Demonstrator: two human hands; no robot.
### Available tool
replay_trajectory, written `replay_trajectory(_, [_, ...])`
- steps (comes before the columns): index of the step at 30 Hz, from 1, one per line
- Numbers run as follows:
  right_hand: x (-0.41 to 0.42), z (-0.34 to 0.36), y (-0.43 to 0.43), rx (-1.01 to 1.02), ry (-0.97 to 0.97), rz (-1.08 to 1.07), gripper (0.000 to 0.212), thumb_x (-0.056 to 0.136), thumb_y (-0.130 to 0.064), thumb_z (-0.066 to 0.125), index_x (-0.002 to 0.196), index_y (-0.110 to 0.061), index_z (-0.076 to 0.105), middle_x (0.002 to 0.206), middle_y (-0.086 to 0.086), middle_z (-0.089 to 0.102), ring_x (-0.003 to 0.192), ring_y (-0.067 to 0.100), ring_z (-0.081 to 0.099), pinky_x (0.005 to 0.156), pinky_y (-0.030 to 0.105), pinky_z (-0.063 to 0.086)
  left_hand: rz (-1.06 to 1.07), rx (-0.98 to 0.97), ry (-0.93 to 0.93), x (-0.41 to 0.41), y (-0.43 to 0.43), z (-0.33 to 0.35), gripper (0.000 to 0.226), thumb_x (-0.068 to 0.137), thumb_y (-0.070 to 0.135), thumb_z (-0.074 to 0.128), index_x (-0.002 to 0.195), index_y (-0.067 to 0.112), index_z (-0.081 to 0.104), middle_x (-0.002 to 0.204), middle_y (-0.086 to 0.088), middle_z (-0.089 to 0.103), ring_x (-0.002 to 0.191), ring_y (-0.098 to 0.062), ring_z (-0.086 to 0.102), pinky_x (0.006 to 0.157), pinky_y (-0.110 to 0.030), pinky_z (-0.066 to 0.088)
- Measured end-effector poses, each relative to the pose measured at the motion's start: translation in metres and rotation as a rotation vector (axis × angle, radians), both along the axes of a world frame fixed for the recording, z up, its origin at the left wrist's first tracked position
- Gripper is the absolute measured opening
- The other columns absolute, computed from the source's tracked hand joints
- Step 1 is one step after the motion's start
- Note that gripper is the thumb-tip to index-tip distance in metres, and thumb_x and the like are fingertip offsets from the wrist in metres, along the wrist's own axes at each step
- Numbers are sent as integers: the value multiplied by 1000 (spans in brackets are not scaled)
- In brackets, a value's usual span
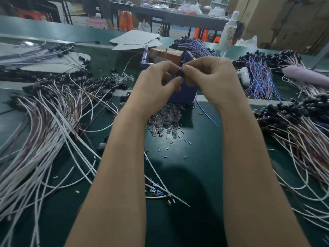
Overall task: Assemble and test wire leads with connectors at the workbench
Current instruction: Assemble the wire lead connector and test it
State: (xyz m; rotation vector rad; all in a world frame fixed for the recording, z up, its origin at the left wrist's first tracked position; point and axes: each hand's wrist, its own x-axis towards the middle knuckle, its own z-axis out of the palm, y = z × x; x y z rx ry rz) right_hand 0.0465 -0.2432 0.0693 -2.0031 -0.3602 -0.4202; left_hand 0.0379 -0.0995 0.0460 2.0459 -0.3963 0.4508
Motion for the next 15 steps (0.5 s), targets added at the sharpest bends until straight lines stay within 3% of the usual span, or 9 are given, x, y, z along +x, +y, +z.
replay_trajectory(2, [0, -1, 0, -33, -8, -27, 6, 89, -16, 65, 84, -17, 68, 68, 0, 68, 58, 6, 61, 64, 24, 54, 19, 11, 10, 1, 0, -2, 10, 91, 19, 60, 100, 23, 62, 79, 6, 71, 72, -1, 59, 63, -3, 37])
replay_trajectory(5, [0, 2, -1, 93, -3, -31, 9, 89, -10, 61, 83, -16, 64, 65, -2, 67, 53, 4, 62, 57, 19, 51, 69, -6, 9, 4, 2, -6, 12, 90, 16, 61, 101, 21, 62, 85, 3, 70, 81, -10, 61, 72, -14, 43])
replay_trajectory(7, [-1, 4, -2, 157, 18, -14, 13, 88, -5, 59, 83, -15, 63, 67, 0, 67, 56, 6, 63, 60, 20, 52, 102, -52, -8, 6, 3, -7, 14, 89, 10, 60, 99, 19, 62, 88, 3, 69, 83, -10, 63, 80, -17, 47])
replay_trajectory(10, [-1, 2, 1, 85, 37, 34, 14, 88, -6, 59, 82, -18, 63, 71, 2, 67, 61, 6, 64, 66, 22, 55, 88, -161, -13, 7, 4, -9, 17, 87, 3, 59, 94, 18, 58, 96, 0, 70, 92, -10, 66, 91, -27, 51])
replay_trajectory(15, [-1, 1, 7, -36, -44, 19, 12, 84, -5, 65, 88, -16, 61, 86, 5, 70, 79, 15, 68, 81, 31, 56, 60, -238, -10, 7, 4, -10, 20, 87, 0, 58, 90, 20, 55, 96, -3, 70, 94, -11, 66, 93, -30, 51])
